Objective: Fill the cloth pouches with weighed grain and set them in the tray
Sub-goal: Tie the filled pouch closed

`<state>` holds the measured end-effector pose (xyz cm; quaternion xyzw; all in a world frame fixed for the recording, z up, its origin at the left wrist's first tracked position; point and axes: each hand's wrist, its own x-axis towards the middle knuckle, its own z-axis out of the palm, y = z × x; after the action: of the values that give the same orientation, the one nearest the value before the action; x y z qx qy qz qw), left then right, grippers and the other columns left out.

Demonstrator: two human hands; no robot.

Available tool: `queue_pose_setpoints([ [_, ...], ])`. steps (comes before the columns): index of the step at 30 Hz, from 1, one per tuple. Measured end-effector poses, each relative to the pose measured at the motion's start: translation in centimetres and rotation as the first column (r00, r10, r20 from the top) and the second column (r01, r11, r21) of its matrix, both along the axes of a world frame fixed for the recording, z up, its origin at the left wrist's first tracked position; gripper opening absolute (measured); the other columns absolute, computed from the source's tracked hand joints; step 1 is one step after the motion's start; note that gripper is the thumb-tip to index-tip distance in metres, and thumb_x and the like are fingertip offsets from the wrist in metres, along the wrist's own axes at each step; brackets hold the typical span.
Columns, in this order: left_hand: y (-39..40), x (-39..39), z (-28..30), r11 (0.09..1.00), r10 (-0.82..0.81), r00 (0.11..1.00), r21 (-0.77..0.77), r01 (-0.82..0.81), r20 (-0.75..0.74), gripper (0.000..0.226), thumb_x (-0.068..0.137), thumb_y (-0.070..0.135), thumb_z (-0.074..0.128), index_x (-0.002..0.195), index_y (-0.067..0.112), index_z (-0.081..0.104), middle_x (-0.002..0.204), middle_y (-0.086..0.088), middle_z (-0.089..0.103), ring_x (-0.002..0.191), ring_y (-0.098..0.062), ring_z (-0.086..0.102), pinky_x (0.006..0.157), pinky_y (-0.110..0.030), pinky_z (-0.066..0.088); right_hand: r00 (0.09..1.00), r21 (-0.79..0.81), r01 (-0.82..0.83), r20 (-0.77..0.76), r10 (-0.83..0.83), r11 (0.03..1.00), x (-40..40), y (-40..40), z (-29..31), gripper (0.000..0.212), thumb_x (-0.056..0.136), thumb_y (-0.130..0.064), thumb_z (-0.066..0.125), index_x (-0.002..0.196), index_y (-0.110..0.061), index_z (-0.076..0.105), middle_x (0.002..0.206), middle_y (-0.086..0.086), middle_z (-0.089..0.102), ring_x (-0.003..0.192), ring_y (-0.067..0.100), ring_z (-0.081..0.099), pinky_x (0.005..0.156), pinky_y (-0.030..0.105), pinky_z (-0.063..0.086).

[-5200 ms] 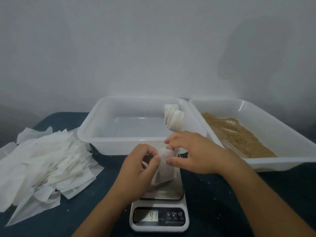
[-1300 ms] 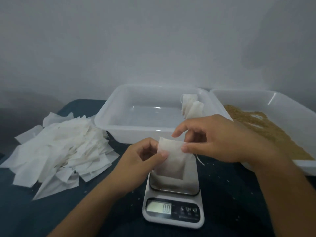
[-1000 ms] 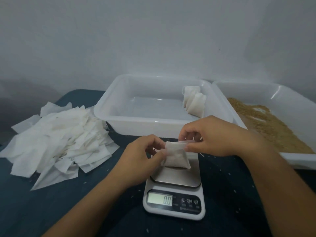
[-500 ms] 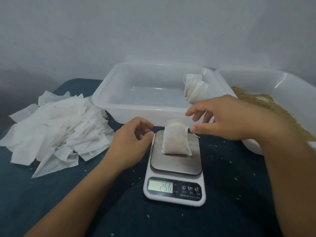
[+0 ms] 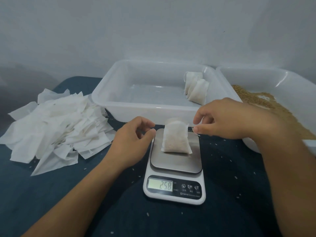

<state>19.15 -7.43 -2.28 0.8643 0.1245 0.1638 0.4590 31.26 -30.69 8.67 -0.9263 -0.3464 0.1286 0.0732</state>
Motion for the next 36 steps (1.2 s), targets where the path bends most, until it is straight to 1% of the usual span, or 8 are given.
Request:
queue_pose_setpoints([
  [4, -0.4, 0.0, 0.0, 1.0, -0.016, 1.0, 0.012, 0.016, 0.001, 0.007, 0.095, 0.036, 0.066, 0.098, 0.042, 0.065, 0.094, 0.033, 0.065, 0.085, 0.001, 0.062, 0.074, -0.023, 0.051, 0.999, -0.078, 0.03, -0.03, -0.033, 0.997, 0.1, 1.0, -1.5, 0.039, 0.099, -0.06, 0.054, 0.091, -0.029, 0.076, 0.073, -0.013, 0.076, 0.062, -0.007, 0.065, 0.063, 0.023, 0.049],
  [10, -0.7, -0.2, 0.0, 0.999, -0.026, 1.0, 0.026, 0.026, 0.016, 0.007, 0.094, 0.038, 0.067, 0.098, 0.043, 0.064, 0.097, 0.035, 0.064, 0.089, 0.004, 0.062, 0.071, -0.016, 0.045, 0.997, -0.048, 0.083, 0.001, -0.083, 0.995, -0.2, 2.8, -3.3, 0.061, 0.102, -0.065, 0.041, 0.072, -0.021, 0.071, 0.063, -0.009, 0.072, 0.057, 0.005, 0.064, 0.057, 0.026, 0.041],
  [17, -0.6, -0.4, 0.2, 1.0, -0.019, 0.999, 0.019, 0.019, 0.033, 0.01, 0.092, 0.046, 0.064, 0.101, 0.046, 0.061, 0.1, 0.038, 0.063, 0.089, 0.006, 0.063, 0.072, -0.015, 0.047, 0.989, 0.108, 0.11, 0.091, -0.12, 0.988, -1.0, 4.3, -4.3, 0.021, 0.095, -0.045, 0.064, 0.085, -0.029, 0.075, 0.077, -0.013, 0.069, 0.074, 0.005, 0.063, 0.076, 0.038, 0.059],
  [22, -0.7, -0.5, 0.5, 1.0, -0.015, 0.999, -0.025, 0.016, 0.039, 0.017, 0.093, 0.046, 0.066, 0.107, 0.046, 0.057, 0.101, 0.039, 0.065, 0.089, 0.008, 0.064, 0.073, -0.013, 0.046, 0.996, 0.128, 0.05, 0.072, -0.059, 0.991, -1.9, 4.6, -3.8, 0.016, 0.094, -0.04, 0.065, 0.082, -0.031, 0.07, 0.071, -0.014, 0.069, 0.071, 0.004, 0.061, 0.073, 0.033, 0.056],
  [26, -0.7, -0.9, 0.8, 0.993, -0.066, 0.997, -0.093, 0.07, 0.04, 0.036, 0.086, 0.066, 0.061, 0.117, 0.05, 0.052, 0.106, 0.044, 0.062, 0.098, 0.015, 0.061, 0.073, -0.005, 0.044, 0.999, 0.214, -0.037, 0.025, 0.032, 0.976, -3.0, 4.1, -2.1, 0.014, 0.092, -0.035, 0.067, 0.078, -0.033, 0.068, 0.077, -0.023, 0.07, 0.071, 0.001, 0.063, 0.065, 0.023, 0.053],
  [30, -1.1, -1.0, 1.3, 0.934, -0.129, 0.986, -0.322, 0.157, 0.107, 0.043, 0.079, 0.073, 0.058, 0.114, 0.048, 0.06, 0.094, 0.02, 0.075, 0.09, 0.002, 0.07, 0.08, -0.022, 0.053, 0.997, 0.329, -0.08, 0.027, 0.075, 0.941, -4.1, 3.4, -0.1, 0.016, 0.093, -0.039, 0.067, 0.077, -0.035, 0.067, 0.073, -0.017, 0.071, 0.065, 0.003, 0.063, 0.065, 0.018, 0.052],
  [33, -1.5, -1.1, 2.0, 0.916, -0.176, 0.968, -0.331, 0.227, 0.177, 0.026, 0.087, 0.06, 0.063, 0.1, 0.038, 0.069, 0.088, 0.007, 0.075, 0.081, -0.018, 0.071, 0.073, -0.034, 0.056, 0.994, 0.395, -0.104, 0.075, 0.081, 0.913, -4.6, 3.0, 0.6, 0.016, 0.091, -0.04, 0.068, 0.076, -0.034, 0.068, 0.068, -0.017, 0.069, 0.062, 0.003, 0.061, 0.06, 0.013, 0.046],
  [36, -1.8, -1.3, 2.3, 0.937, -0.138, 0.967, -0.288, 0.198, 0.215, 0.027, 0.087, 0.056, 0.062, 0.087, 0.03, 0.07, 0.079, 0.005, 0.07, 0.071, -0.014, 0.064, 0.066, -0.029, 0.052, 0.991, 0.389, -0.12, 0.099, 0.088, 0.914, -4.9, 2.9, 0.9, 0.014, 0.094, -0.04, 0.069, 0.08, -0.036, 0.068, 0.069, -0.023, 0.067, 0.064, 0.001, 0.061, 0.061, 0.011, 0.045],
])
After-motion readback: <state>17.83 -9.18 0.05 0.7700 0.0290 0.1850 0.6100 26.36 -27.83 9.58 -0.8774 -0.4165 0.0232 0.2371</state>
